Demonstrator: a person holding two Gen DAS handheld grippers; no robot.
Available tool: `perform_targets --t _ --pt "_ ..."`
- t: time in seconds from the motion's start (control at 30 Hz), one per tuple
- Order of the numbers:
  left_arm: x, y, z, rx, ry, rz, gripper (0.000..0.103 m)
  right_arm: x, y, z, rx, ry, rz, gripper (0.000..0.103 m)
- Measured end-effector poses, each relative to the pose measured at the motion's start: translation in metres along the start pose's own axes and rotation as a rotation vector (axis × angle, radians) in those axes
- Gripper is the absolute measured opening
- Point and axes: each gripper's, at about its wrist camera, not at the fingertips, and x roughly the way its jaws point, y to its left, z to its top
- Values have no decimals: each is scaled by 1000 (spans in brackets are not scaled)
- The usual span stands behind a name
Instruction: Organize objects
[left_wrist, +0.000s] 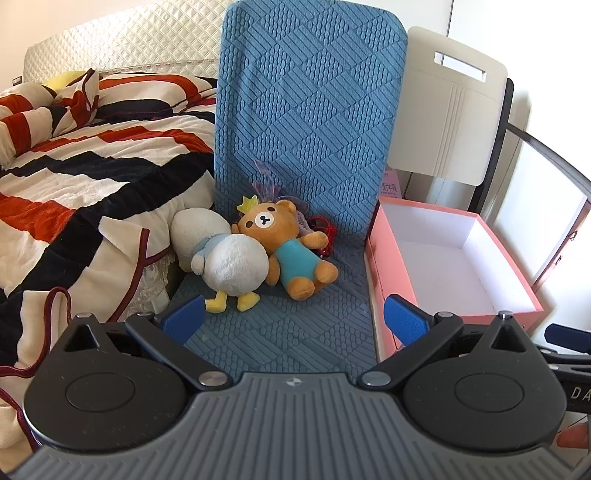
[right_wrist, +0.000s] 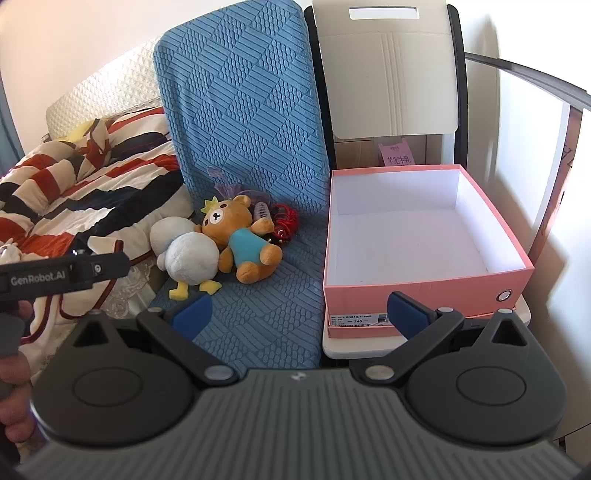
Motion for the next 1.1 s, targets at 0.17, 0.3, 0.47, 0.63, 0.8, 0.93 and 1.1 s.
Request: perform_targets --t 0.17,0.3,0.47,0.63,0.8,0.93,1.1 --pt "4 -1 -2 3 7 -2 103 3 -2 0 5 3 1 103" --pt "7 0 -1 -22 23 -31 103 3 -3 0 5 4 1 103" --pt "9 -1 0 -21 15 -20 103 5 -4 0 4 2 2 103" --pt "11 -4 0 -15 14 -17 103 9 -6 -2 14 11 4 103" --pt "19 -3 0 -18 21 -15 103 14 -6 -3 16 25 15 103" --pt "31 -1 3 -18 35 0 103 24 -3 -1 13 37 34 103" --pt "51 8 13 -41 43 26 103 40 2 3 -9 48 35 103"
